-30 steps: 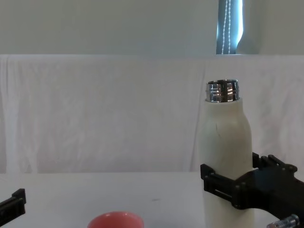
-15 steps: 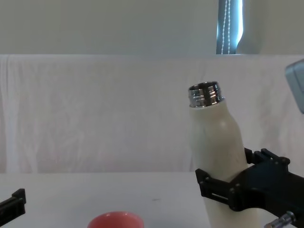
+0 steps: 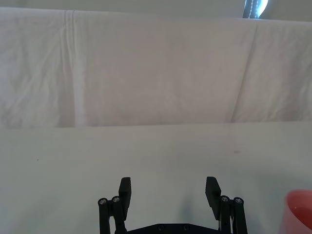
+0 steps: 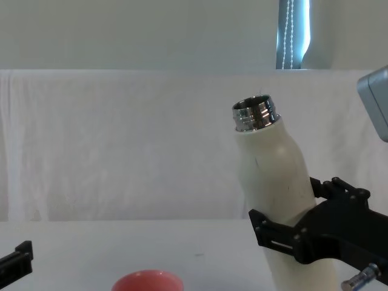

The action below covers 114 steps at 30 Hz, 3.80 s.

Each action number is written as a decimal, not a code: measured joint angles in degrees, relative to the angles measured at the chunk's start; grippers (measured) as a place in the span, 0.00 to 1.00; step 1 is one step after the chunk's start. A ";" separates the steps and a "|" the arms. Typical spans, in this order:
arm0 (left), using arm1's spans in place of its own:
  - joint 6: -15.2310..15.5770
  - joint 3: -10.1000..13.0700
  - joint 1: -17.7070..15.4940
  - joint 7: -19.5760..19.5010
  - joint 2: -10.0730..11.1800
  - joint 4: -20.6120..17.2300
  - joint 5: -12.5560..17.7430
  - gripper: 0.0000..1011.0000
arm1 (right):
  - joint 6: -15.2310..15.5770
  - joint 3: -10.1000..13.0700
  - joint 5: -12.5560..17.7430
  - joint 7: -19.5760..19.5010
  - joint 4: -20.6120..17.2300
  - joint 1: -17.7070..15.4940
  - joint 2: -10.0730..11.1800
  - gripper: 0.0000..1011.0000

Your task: Grasp the thermos with one hand and pour water into the cup lid.

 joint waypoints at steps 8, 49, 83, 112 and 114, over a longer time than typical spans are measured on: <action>0.00 0.00 0.00 0.00 0.00 0.00 0.00 0.99 | -0.10 -0.31 -3.04 -0.30 -0.37 0.26 0.98 0.94; 0.00 0.00 0.00 0.00 0.00 0.00 0.00 0.99 | 2.25 -9.30 -28.93 -3.81 0.63 3.11 5.12 0.94; 0.00 0.00 0.00 0.00 0.00 0.00 0.00 0.99 | 6.80 -13.97 -42.26 -3.38 1.41 6.38 9.26 0.94; 0.00 0.00 0.00 0.00 0.00 0.00 0.00 0.99 | 8.54 -15.96 -48.21 -4.77 0.76 7.27 10.56 0.94; 0.00 0.00 0.00 0.00 0.00 0.00 0.00 0.99 | 8.67 -16.07 -48.48 -4.84 0.76 7.29 10.52 0.94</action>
